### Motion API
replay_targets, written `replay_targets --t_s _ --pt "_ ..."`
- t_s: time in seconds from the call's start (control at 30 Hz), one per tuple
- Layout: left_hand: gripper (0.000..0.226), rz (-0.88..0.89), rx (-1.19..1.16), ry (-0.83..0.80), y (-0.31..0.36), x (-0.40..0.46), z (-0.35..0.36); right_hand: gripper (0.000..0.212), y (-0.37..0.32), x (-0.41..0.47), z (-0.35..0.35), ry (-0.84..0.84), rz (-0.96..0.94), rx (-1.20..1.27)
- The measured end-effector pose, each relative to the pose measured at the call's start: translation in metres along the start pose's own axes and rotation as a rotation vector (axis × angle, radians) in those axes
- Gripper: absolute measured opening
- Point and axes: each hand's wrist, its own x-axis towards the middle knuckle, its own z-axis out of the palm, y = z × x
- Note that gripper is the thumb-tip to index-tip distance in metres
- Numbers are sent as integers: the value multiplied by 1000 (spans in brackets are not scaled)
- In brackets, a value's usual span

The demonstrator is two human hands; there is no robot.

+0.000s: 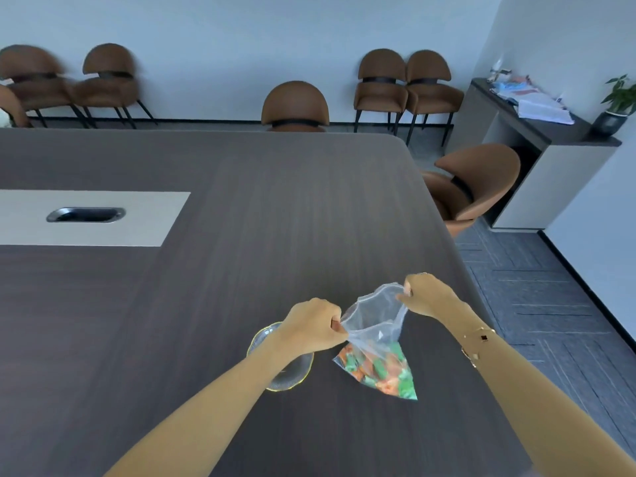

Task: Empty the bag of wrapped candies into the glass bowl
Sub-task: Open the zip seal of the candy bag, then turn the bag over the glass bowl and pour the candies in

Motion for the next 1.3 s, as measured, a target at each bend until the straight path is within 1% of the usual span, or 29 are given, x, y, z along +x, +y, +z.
replay_targets --t_s 0.07,0.13,0.17,0.2,0.3,0.33,0.37,0.4,0.43,0.47,0.5,0.57,0.6,0.63,0.7,0.73,0.77,0.83,0.9,0.93,0.97,1.0,1.07,1.1,1.17,1.23,1.3 --pt "19 -12 -6 -18 -1 -4 6 39 -1 -8 7 -137 13 -19" --pt "17 -26 -20 -27 -1 -8 12 35 -2 -12 14 -201 -17 18" --pt "16 -32 -30 -29 -1 -9 14 30 -2 -14 16 -174 -31 80" --pt "15 -38 -40 -25 -1 -10 15 26 -1 -15 16 -99 -27 170" --pt "16 -80 -111 21 -6 -10 16 21 12 -17 14 193 59 535" --pt "17 -103 -144 36 -8 -10 15 23 18 -18 17 226 90 682" --pt "17 -126 -171 48 -10 -10 15 25 22 -21 23 229 118 779" --pt "17 -145 -193 55 -12 -10 15 26 27 -23 32 207 131 785" --pt "17 -158 -210 61 -14 -11 15 29 32 -24 44 169 119 705" --pt "16 -166 -223 64 -15 -12 15 36 36 -25 59 84 94 589" --pt "17 -164 -229 65 -15 -13 15 50 37 -28 72 -45 66 481" --pt "18 -138 -218 69 -16 -15 17 87 35 -31 97 -280 54 346" --pt "19 -123 -202 75 -15 -16 17 97 32 -29 108 -329 48 317" --pt "19 -107 -185 83 -16 -17 18 99 27 -28 117 -344 41 290" --pt "18 -85 -143 103 -18 -18 19 94 21 -20 140 -310 40 255" --pt "18 -79 -120 106 -20 -19 21 87 14 -20 144 -284 53 289" --pt "18 -77 -104 103 -23 -20 22 76 8 -21 147 -238 63 356" --pt "21 -88 -92 93 -31 -21 27 45 -2 -24 152 -156 86 495" --pt "26 -126 -102 94 -43 -22 34 23 -7 -26 155 -142 111 654" --pt "27 -147 -105 88 -48 -23 37 17 -6 -26 157 -149 126 708" --pt "27 -162 -91 71 -54 -25 40 16 -8 -26 156 -156 141 727" --pt "26 -165 -61 44 -58 -28 43 20 -9 -25 156 -152 162 719" --pt "19 -153 -39 -42 -63 -33 47 24 -10 -27 148 -178 208 748" --pt "21 -137 -30 -93 -65 -35 50 25 -12 -26 143 -198 202 753" --pt "40 -71 50 -166 -69 -36 60 23 -14 -22 138 -198 182 741" --pt "66 -8 137 -188 -72 -37 75 27 -19 -20 130 -201 223 839" --pt "90 40 181 -195 -71 -41 89 34 -25 -22 119 -214 210 884"
